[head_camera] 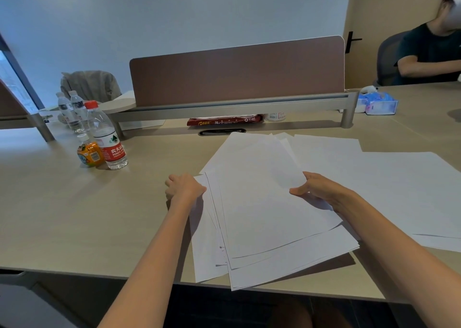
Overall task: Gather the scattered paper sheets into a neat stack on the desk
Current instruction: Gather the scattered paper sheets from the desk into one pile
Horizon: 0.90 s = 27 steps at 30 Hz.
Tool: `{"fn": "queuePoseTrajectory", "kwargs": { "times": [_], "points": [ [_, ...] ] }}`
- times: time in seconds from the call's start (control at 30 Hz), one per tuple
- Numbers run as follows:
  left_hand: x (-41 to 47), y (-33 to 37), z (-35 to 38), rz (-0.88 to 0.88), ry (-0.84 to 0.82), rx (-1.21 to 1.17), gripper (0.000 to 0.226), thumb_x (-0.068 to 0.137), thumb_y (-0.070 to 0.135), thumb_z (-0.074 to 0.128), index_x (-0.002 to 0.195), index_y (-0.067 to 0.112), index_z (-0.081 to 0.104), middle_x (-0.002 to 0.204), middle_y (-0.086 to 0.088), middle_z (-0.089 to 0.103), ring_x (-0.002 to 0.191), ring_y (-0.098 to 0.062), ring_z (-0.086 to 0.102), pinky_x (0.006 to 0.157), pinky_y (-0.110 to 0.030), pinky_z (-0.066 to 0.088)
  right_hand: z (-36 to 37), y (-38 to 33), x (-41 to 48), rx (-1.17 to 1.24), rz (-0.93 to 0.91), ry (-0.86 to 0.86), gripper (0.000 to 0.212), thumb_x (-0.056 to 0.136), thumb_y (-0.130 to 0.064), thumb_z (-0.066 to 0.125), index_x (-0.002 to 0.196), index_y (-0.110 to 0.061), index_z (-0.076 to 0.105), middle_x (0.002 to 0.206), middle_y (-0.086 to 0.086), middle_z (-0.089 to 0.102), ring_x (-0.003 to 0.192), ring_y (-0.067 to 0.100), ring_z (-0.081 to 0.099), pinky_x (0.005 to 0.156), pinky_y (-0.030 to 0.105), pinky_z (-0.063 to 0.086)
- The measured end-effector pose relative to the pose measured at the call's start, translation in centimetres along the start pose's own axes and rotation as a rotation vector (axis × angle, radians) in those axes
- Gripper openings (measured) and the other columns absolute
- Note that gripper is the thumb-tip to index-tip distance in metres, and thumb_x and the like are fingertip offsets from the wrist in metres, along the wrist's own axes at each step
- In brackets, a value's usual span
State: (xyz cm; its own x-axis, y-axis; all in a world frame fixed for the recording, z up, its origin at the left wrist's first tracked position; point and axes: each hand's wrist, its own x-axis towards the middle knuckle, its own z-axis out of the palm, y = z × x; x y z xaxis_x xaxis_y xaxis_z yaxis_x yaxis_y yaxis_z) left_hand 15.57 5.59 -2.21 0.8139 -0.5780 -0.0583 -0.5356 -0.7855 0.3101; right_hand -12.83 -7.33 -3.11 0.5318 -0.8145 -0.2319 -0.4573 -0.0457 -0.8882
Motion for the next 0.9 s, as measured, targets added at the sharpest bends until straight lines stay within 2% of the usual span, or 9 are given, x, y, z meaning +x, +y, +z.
{"fn": "queuePoseTrajectory", "kwargs": {
  "times": [0.13, 0.3, 0.43, 0.5, 0.6, 0.7, 0.77, 0.83, 0.9],
  "points": [
    [0.2, 0.4, 0.3, -0.037, 0.06, -0.02, 0.074, 0.08, 0.049, 0.07, 0.13, 0.002, 0.041, 0.132, -0.02, 0.042, 0.121, -0.034, 0.042, 0.095, -0.042, 0.045, -0.1, 0.1, 0.2, 0.016, 0.003, -0.001, 0.029, 0.088, -0.005, 0.064, 0.115, -0.009, 0.055, 0.113, 0.007, 0.059, 0.111, 0.03, 0.052, 0.096, 0.035, 0.043],
    [0.8, 1.3, -0.2, -0.075, -0.002, -0.131, 0.069, 0.079, 0.03, 0.076, 0.127, -0.001, 0.038, 0.124, -0.022, 0.048, 0.112, -0.035, 0.051, 0.093, -0.044, 0.048, -0.1, 0.1, 0.0, 0.052, 0.009, -0.029, 0.032, 0.085, -0.002, 0.066, 0.115, -0.008, 0.057, 0.12, 0.011, 0.061, 0.116, 0.032, 0.054, 0.108, 0.044, 0.04],
    [1.8, 0.8, -0.7, -0.11, -0.066, -0.257, 0.071, 0.073, 0.027, 0.081, 0.123, -0.001, 0.039, 0.116, -0.02, 0.057, 0.104, -0.036, 0.058, 0.087, -0.045, 0.053, 0.0, -0.1, -0.1, 0.025, -0.005, -0.015, 0.029, 0.086, -0.003, 0.064, 0.113, -0.01, 0.057, 0.115, 0.01, 0.062, 0.112, 0.031, 0.054, 0.106, 0.043, 0.041],
    [2.2, 0.1, -1.0, -0.105, -0.074, -0.292, 0.058, 0.073, 0.024, 0.08, 0.116, -0.002, 0.05, 0.106, -0.015, 0.064, 0.091, -0.031, 0.062, 0.076, -0.038, 0.054, 0.0, -0.2, -0.4, 0.042, -0.009, -0.017, 0.027, 0.087, -0.001, 0.063, 0.112, -0.01, 0.056, 0.107, 0.005, 0.062, 0.11, 0.028, 0.054, 0.103, 0.039, 0.042],
    [2.4, -1.0, -1.3, -0.106, -0.08, -0.38, 0.02, 0.077, 0.016, 0.074, 0.083, 0.003, 0.06, 0.077, -0.008, 0.06, 0.072, -0.026, 0.058, 0.063, -0.029, 0.044, 0.1, -0.2, -0.4, 0.057, -0.019, -0.015, 0.028, 0.087, 0.001, 0.062, 0.112, -0.01, 0.055, 0.104, 0.003, 0.06, 0.109, 0.028, 0.052, 0.103, 0.038, 0.042],
    [2.8, -1.8, -1.3, -0.123, -0.113, -0.516, 0.018, 0.075, 0.009, 0.069, 0.067, 0.004, 0.054, 0.069, -0.009, 0.056, 0.068, -0.025, 0.054, 0.064, -0.03, 0.042, 0.1, -0.2, -0.6, 0.076, -0.016, -0.023, 0.029, 0.087, 0.003, 0.061, 0.112, -0.01, 0.054, 0.101, 0.0, 0.059, 0.105, 0.025, 0.051, 0.096, 0.033, 0.042],
    [2.5, -2.0, -1.6, -0.112, -0.183, -0.625, 0.024, 0.077, 0.008, 0.065, 0.059, 0.005, 0.05, 0.06, -0.01, 0.05, 0.059, -0.023, 0.047, 0.057, -0.029, 0.038, 0.1, -0.2, -0.5, 0.075, -0.016, -0.018, 0.031, 0.087, 0.003, 0.061, 0.113, -0.011, 0.053, 0.102, 0.001, 0.059, 0.107, 0.025, 0.05, 0.1, 0.036, 0.042],
    [2.0, -2.3, -1.9, -0.094, -0.286, -0.778, 0.026, 0.083, 0.008, 0.064, 0.061, 0.005, 0.05, 0.055, -0.007, 0.047, 0.049, -0.022, 0.044, 0.05, -0.027, 0.036, 0.1, 0.0, -0.4, 0.091, -0.011, -0.016, 0.03, 0.086, 0.003, 0.062, 0.111, -0.011, 0.055, 0.107, 0.005, 0.059, 0.111, 0.028, 0.05, 0.108, 0.042, 0.039],
    [1.1, -2.7, -2.2, -0.053, -0.389, -0.886, 0.021, 0.088, 0.015, 0.066, 0.073, 0.001, 0.059, 0.064, -0.01, 0.056, 0.05, -0.024, 0.051, 0.05, -0.029, 0.044, 0.1, 0.1, -0.5, 0.087, -0.01, -0.027, 0.025, 0.085, 0.001, 0.062, 0.104, -0.014, 0.058, 0.111, 0.007, 0.06, 0.115, 0.03, 0.051, 0.11, 0.046, 0.037]
  ]
}}
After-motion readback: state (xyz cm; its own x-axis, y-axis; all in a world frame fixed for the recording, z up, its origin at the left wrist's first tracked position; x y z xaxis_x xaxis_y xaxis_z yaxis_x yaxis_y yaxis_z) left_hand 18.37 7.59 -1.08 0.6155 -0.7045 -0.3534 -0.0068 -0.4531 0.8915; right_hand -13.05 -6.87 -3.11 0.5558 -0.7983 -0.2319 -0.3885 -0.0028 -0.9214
